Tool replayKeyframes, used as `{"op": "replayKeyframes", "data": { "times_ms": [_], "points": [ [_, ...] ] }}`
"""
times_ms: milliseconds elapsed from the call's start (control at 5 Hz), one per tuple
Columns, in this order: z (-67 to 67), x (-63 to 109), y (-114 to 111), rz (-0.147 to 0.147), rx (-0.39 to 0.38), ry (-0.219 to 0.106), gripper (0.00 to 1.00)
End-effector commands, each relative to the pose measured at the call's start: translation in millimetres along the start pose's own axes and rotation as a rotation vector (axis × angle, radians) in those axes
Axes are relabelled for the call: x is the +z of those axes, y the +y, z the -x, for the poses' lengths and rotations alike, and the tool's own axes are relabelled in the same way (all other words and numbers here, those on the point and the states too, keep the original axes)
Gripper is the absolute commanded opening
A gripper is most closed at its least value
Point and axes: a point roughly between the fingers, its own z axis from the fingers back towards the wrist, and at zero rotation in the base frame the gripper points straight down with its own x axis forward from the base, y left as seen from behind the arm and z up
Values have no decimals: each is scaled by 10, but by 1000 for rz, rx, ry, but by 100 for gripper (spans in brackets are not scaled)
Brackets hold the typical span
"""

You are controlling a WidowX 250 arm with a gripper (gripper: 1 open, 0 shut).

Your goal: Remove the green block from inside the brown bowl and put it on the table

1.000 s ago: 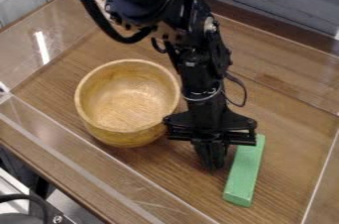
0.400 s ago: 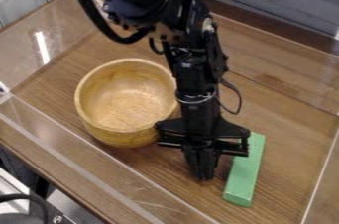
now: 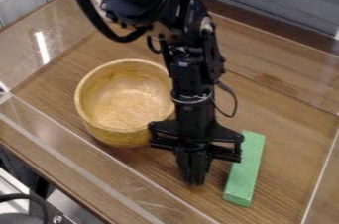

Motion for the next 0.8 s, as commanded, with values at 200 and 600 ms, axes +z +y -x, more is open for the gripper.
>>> {"op": "replayKeyframes", "data": {
  "times_ms": [200, 600],
  "points": [
    [-2, 163, 3, 12, -10, -28, 0],
    [52, 225, 32, 9, -8, -7, 0]
  ]
}}
